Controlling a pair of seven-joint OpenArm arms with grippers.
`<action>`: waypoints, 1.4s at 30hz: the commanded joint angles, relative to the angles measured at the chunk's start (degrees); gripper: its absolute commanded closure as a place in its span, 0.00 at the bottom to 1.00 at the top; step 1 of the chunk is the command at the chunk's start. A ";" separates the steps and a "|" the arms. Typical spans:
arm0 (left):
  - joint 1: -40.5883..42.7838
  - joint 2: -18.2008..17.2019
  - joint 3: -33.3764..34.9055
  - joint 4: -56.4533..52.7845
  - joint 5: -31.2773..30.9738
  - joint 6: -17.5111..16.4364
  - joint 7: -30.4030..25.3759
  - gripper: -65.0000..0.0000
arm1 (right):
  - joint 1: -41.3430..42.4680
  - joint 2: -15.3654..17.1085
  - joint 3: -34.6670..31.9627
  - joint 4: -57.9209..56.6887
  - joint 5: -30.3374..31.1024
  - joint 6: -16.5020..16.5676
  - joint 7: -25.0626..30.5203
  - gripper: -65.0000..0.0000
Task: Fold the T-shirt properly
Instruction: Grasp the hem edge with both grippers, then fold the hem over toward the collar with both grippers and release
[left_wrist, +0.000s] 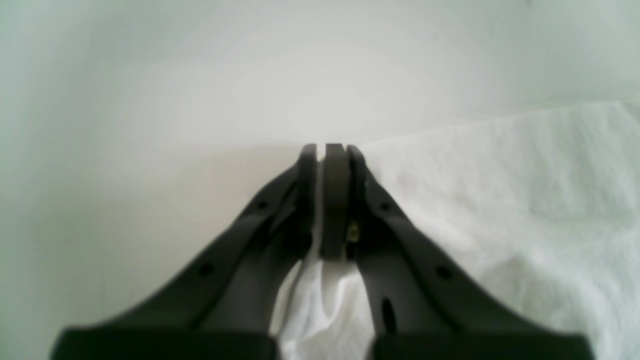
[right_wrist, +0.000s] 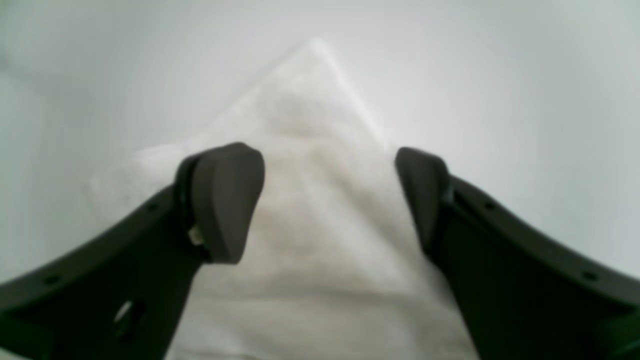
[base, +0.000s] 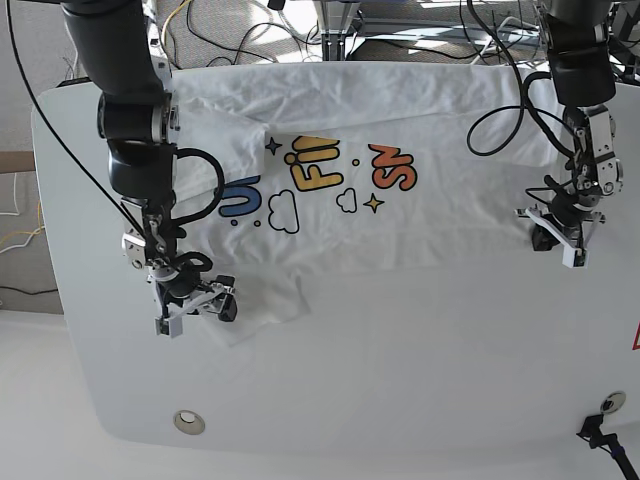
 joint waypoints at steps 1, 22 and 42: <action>0.73 -0.28 0.32 -0.52 2.57 -0.15 5.94 1.00 | 1.53 -0.61 -0.01 0.58 0.42 0.27 -1.12 0.34; 2.67 -0.11 -0.04 12.67 2.57 0.20 5.67 1.00 | -1.11 0.71 -0.63 12.36 0.42 0.54 -6.57 1.00; 11.90 -0.37 -4.17 30.08 2.57 0.20 5.59 1.00 | -26.34 5.02 -0.28 60.98 0.86 0.27 -29.78 1.00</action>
